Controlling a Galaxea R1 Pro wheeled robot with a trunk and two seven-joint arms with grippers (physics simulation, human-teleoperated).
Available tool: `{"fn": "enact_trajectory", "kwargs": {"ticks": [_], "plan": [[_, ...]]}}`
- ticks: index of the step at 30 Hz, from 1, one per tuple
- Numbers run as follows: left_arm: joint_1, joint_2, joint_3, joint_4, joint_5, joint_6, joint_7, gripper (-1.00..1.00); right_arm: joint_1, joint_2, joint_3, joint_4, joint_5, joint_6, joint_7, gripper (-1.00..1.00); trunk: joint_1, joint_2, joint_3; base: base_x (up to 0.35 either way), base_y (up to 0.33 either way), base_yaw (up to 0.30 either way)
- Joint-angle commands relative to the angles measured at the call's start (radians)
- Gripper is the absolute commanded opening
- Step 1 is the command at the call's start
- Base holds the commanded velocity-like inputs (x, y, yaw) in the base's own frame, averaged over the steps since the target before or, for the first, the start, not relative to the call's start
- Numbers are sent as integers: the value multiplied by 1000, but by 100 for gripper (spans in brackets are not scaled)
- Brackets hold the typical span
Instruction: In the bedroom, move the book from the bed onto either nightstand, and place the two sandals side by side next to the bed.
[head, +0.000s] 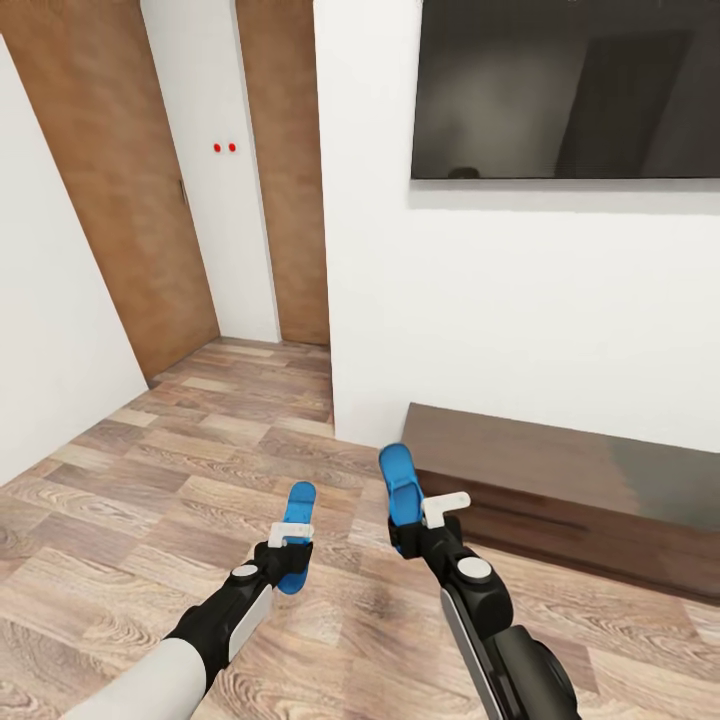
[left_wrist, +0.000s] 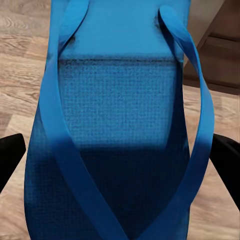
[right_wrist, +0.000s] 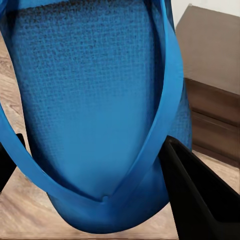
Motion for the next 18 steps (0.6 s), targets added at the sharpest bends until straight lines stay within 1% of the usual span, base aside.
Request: {"fn": "enact_trajectory", "kwargs": {"ticks": [1, 3, 9, 18], "plan": [[0, 1, -5, -2, 10, 4, 4, -100, -1, 0, 2, 8, 2, 5, -7, -100, -4, 7, 2, 0, 0, 0], [0, 1, -5, -1, 10, 4, 4, -100, -1, 0, 2, 20, 2, 1, -8, -100, -12, 21, 9, 0, 0, 0], [0, 2, -7, -1, 10, 4, 4, -100, -2, 0, 1, 86, 2, -44, -9, -100, -35, 63, 27, 0, 0, 0], [0, 3, -6, 6, 10, 4, 4, -100, -2, -1, -7, 113, 3, -62, -10, -100, -69, 126, 56, 0, 0, 0]]}}
